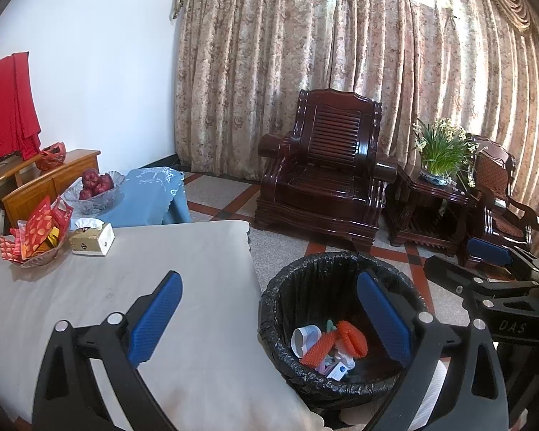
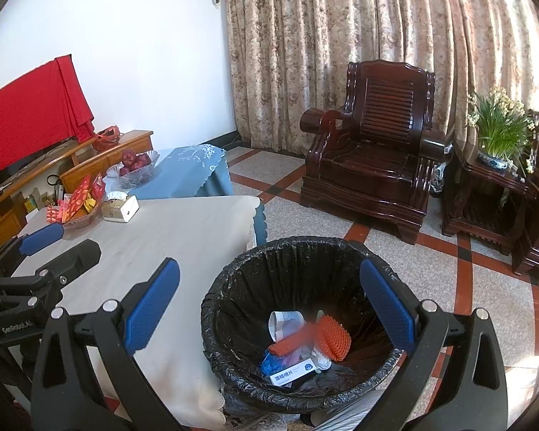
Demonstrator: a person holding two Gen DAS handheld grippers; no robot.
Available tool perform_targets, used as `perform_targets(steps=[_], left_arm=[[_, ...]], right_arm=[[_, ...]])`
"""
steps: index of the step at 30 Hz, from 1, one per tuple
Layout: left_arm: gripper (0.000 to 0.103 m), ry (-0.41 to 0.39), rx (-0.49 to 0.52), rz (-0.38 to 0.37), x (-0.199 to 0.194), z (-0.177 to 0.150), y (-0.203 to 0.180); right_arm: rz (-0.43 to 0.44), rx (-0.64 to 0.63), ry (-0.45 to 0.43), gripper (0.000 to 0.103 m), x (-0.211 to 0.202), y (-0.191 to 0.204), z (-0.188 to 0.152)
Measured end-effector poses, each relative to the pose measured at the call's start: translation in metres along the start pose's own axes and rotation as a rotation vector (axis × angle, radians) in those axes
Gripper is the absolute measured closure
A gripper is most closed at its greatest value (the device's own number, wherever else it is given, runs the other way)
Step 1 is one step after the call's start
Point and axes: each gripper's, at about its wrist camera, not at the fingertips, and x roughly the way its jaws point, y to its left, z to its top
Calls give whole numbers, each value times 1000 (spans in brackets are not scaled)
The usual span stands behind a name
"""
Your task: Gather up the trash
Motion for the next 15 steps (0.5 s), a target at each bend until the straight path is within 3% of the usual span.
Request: perform_targets(steps=[15], left_arm=[[7, 0, 1, 0, 0, 0, 0]], right_arm=[[-1, 1, 0, 5, 0, 0, 0]])
